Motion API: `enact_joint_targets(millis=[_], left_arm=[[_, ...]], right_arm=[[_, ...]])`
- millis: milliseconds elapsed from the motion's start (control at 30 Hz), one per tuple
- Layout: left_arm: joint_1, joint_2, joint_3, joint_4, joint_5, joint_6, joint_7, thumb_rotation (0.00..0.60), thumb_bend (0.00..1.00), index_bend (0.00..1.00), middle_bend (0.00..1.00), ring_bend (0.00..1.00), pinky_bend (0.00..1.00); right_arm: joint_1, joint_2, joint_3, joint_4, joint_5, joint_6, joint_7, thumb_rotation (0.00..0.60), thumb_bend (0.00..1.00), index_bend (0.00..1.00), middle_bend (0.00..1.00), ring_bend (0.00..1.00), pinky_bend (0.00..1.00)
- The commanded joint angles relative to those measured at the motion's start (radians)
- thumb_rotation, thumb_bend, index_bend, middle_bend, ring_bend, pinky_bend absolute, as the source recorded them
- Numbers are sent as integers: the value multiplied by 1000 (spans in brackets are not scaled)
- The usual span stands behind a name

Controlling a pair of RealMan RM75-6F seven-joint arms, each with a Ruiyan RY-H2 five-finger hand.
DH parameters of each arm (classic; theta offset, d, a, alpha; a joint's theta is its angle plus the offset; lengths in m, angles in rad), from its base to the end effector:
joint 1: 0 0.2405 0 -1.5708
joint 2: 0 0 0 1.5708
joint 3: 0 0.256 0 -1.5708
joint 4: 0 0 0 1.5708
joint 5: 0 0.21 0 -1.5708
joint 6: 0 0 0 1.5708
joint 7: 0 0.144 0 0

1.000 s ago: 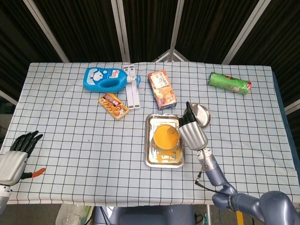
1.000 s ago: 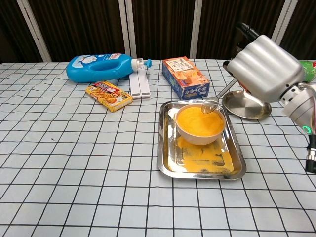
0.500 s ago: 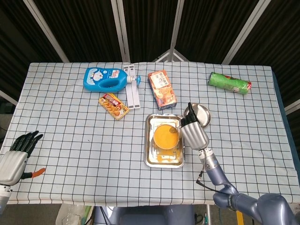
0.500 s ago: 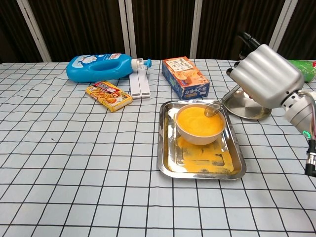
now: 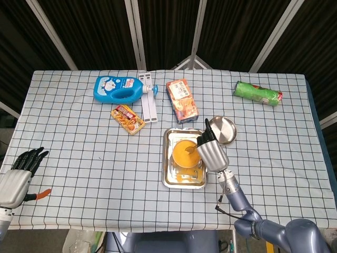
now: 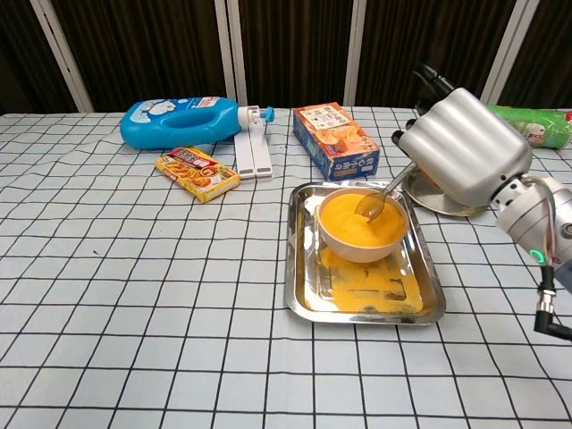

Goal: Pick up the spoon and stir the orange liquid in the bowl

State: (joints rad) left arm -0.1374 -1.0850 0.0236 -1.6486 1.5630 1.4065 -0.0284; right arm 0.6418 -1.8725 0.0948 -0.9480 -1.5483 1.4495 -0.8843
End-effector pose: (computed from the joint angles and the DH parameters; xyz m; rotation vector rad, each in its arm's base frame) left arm -0.2999 0.1793 0.1432 -1.5429 -0.9797 -0.8954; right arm -0.1636 -0.3215 -0.0367 1.6285 0.1503 0.7165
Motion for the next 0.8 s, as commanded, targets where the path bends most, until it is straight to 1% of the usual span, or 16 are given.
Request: enact_joint_targets(millis=[33, 233, 433, 600, 800], left_arm=[[1, 0, 0, 1, 1, 2, -2, 600, 0, 0, 0, 0, 0], [2, 1, 0, 2, 3, 5, -4, 600, 0, 0, 0, 0, 0], [2, 1, 0, 2, 4, 6, -3, 600, 0, 0, 0, 0, 0], [0, -1, 1, 2, 3, 2, 2, 600, 0, 0, 0, 0, 0], [0, -2, 1, 2, 5, 2, 5, 600, 0, 0, 0, 0, 0]], right_arm=[[1, 7, 9, -32, -9, 2, -17, 600, 639, 643, 546, 350, 0], [3, 28, 25, -51, -14, -2, -31, 600, 639, 643, 546, 350, 0], [-3, 40, 35, -36, -5, -16, -33, 600, 639, 643, 546, 350, 0], [-22, 37, 16, 5, -10, -23, -11, 600, 638, 643, 546, 350, 0], [-25, 21, 8, 39, -25, -19, 3, 600, 639, 643, 546, 350, 0]])
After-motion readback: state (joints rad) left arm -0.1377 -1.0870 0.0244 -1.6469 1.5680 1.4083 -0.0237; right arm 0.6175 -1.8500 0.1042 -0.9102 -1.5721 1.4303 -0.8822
